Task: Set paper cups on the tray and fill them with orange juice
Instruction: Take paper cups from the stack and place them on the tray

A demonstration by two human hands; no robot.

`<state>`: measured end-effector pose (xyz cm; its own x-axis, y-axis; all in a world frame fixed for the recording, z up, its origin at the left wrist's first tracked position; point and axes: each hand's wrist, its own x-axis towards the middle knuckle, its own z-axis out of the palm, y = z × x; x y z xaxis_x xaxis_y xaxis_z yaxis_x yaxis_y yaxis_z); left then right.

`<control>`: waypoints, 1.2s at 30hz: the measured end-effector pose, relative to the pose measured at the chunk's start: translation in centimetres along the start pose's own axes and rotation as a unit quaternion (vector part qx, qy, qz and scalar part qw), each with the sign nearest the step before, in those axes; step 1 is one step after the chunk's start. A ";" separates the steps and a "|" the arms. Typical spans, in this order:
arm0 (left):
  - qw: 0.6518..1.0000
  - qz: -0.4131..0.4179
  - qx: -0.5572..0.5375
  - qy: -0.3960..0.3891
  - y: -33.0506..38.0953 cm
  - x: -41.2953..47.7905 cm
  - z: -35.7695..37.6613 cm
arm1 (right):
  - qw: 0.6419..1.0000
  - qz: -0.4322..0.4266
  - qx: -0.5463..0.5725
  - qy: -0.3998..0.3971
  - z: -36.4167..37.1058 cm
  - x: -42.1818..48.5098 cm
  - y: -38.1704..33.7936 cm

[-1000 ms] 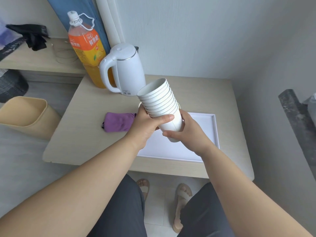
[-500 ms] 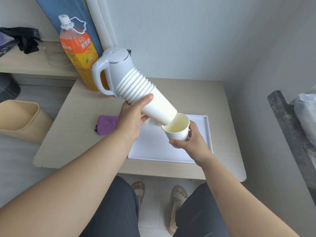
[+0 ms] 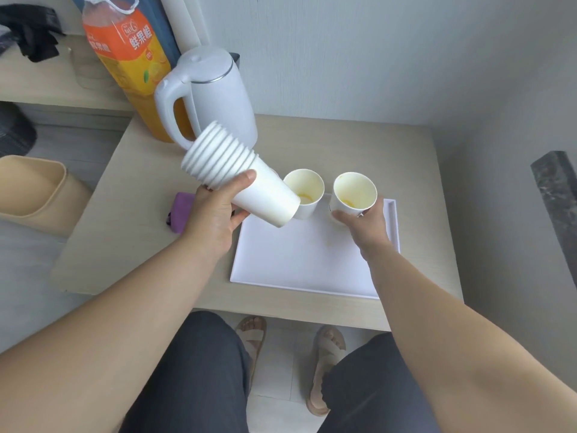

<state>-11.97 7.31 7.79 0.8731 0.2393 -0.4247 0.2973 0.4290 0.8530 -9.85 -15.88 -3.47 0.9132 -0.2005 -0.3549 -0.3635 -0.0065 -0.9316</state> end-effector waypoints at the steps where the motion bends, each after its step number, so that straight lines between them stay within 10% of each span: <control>1: 1.000 0.000 0.004 0.000 -0.2 0.1 -0.1 | 1.000 0.000 -0.003 0.001 0.2 0.3 0.4; 32: 0.996 0.021 0.050 -0.065 -2.2 -0.6 1.1 | 0.988 -0.042 -0.071 0.129 -0.7 -3.9 -0.8; 36: 0.986 0.053 0.103 -0.121 -2.7 -1.7 2.7 | 0.994 -0.095 -0.043 0.010 0.0 -8.3 -3.6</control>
<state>-13.23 3.37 7.00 0.9626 0.0469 -0.2667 0.2505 0.2204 0.9427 -16.12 -14.18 2.80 0.9634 -0.2072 -0.1699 -0.1993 -0.1302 -0.9713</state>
